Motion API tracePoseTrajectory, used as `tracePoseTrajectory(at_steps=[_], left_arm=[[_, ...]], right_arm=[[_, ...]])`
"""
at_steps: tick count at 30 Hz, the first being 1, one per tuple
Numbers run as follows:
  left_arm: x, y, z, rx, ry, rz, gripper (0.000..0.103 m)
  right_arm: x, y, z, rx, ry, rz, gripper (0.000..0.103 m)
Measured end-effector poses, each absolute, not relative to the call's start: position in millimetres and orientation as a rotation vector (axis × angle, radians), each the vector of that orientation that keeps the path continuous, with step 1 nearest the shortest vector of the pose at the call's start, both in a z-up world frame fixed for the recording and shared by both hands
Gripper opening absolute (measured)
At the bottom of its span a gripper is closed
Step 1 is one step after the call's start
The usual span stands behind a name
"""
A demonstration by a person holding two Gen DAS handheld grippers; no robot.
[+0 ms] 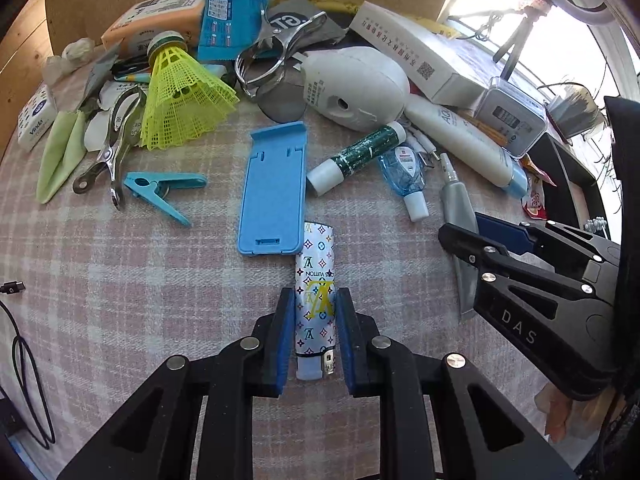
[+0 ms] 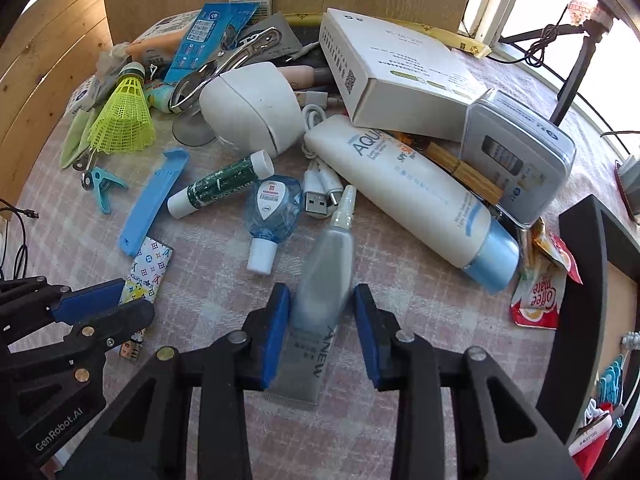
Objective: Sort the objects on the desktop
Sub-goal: 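Grasp the patterned white lighter with the left gripper while the right gripper grasps the silver tube, then carry the lighter and silver tube into the tray and open both grippers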
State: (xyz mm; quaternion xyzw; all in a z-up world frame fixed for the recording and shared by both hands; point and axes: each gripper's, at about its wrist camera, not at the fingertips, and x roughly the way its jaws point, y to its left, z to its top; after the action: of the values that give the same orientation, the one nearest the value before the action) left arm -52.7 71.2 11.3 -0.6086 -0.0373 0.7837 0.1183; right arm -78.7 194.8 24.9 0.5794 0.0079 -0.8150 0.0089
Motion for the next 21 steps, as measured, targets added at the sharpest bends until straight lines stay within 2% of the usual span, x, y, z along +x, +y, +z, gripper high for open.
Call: tracePoseTrajectory(at_steps=[3, 4, 11, 18, 21], left_arm=[[-53.1, 73.2, 10.6, -1.763, -0.137, 2.294, 0.019], [-52.3, 74.0, 9.9, -1.755, -0.148, 2.299, 0.019], [-37.4, 75.3, 6.4, -1.720, -0.263, 2.348, 0.018], [-29.6, 87.2, 7.0, -1.724, -0.395, 2.352, 0.018], [-30.0, 101.6, 15.3, -1.705, -0.386, 2.353, 0.018]], right_arm=[[-75.5, 199.1, 22.5, 1.841, -0.003, -2.515, 0.021], [-74.7, 203.3, 23.1, 1.856, -0.021, -2.510, 0.007], [-69.2, 233.1, 26.9, 1.878, -0.165, -2.454, 0.008], [-57.6, 253.6, 41.3, 1.815, -0.212, -2.427, 0.008], [-51.6, 266.4, 49.0, 1.789, -0.230, -2.430, 0.008]])
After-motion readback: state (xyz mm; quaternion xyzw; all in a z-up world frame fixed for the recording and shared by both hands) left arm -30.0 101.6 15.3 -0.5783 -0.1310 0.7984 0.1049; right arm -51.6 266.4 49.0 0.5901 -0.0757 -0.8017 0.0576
